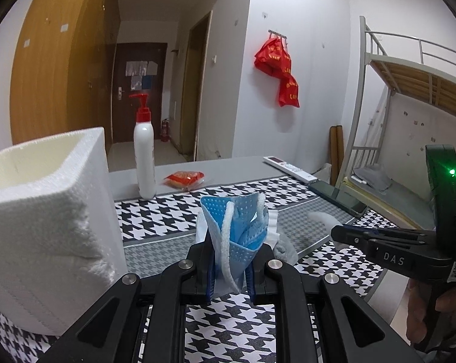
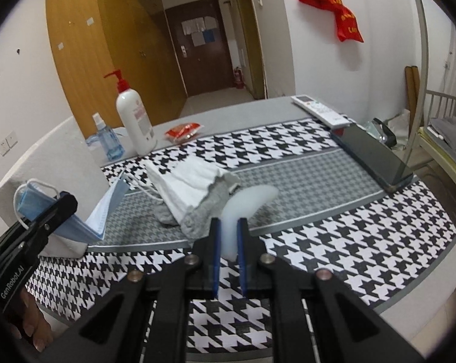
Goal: Organize soft objects
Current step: 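Carry the mask and foam tube with both tools over the foam box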
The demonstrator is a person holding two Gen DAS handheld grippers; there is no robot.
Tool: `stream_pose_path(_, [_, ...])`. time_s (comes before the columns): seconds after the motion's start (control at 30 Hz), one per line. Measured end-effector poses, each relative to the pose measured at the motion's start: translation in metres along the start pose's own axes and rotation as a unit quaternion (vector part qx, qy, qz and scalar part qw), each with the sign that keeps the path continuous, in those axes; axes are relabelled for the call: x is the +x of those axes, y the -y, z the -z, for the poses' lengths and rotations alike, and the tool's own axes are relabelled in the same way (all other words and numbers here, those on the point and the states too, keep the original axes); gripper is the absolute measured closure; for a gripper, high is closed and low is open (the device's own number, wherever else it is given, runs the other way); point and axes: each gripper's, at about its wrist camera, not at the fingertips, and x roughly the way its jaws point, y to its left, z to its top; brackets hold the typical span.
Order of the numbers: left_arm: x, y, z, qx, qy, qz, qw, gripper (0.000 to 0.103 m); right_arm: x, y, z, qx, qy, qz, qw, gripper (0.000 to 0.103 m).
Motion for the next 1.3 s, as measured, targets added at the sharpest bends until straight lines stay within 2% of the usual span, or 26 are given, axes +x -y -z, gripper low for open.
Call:
stream_pose_path(0.57, [-0.033, 0.008, -0.01, 0.022, 0.035, -0.02, 0.9989, 0.086, -0.035, -0.011, -0.006, -0.026, 0.059, -0.016, 0.998, 0.09])
stream_pose_path(1.3, [-0.058, -0.001, -0.037, 0.022, 0.078, -0.013, 0.9966, 0.086, -0.056, -0.034, -0.021, -0.052, 0.105, -0.045, 0.992, 0.09])
